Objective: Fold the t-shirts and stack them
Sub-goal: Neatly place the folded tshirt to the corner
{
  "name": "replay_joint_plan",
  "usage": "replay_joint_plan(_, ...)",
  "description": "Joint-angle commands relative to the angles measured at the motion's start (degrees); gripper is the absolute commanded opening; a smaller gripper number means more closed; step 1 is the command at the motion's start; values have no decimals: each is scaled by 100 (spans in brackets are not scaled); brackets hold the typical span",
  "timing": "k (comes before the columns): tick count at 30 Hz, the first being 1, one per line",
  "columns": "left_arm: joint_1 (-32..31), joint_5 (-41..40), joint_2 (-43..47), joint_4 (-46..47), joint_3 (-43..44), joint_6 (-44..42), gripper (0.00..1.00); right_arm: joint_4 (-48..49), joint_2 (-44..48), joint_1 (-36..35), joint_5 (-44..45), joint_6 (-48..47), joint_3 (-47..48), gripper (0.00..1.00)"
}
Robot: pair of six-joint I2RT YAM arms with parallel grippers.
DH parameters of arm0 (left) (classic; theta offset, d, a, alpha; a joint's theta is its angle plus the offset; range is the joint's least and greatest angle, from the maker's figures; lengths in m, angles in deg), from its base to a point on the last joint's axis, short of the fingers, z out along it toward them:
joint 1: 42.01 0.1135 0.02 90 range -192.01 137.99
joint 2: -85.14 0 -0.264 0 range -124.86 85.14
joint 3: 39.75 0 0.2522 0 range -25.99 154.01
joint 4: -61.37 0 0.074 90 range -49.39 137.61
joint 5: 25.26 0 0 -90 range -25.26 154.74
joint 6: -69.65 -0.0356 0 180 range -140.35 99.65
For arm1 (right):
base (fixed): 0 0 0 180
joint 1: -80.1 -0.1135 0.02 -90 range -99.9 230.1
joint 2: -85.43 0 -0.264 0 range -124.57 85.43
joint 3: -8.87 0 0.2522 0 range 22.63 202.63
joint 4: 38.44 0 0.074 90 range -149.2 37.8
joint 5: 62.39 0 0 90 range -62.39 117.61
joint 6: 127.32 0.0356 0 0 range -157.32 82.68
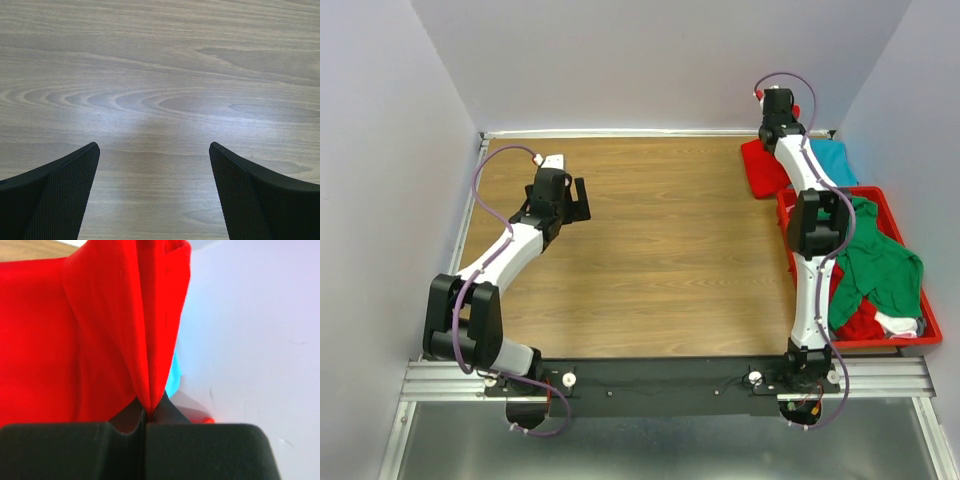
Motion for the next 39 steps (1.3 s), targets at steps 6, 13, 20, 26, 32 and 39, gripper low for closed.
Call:
replay_joint_plan(6, 34, -70, -93, 91, 113, -33, 98, 181, -133, 80, 234, -215, 481, 1)
replay_joint_plan(13, 34, -35, -93, 91, 122, -41, 98, 225, -71, 89, 261, -197, 630, 1)
replay_joint_plan(20, 34, -9, -93, 100, 104, -59, 98, 251, 25, 107, 322, -223, 665, 1)
replay_joint_plan(26, 34, 9, -102, 100, 96, -68, 98, 322, 8, 151, 313, -179, 692, 1)
replay_joint_plan(32, 34, 18, -119, 109, 87, -77, 98, 410, -27, 203, 419, -197, 762, 1)
replay_joint_plan(39, 34, 35, -119, 109, 87, -77, 98, 489, -27, 282, 375, -170, 823, 1)
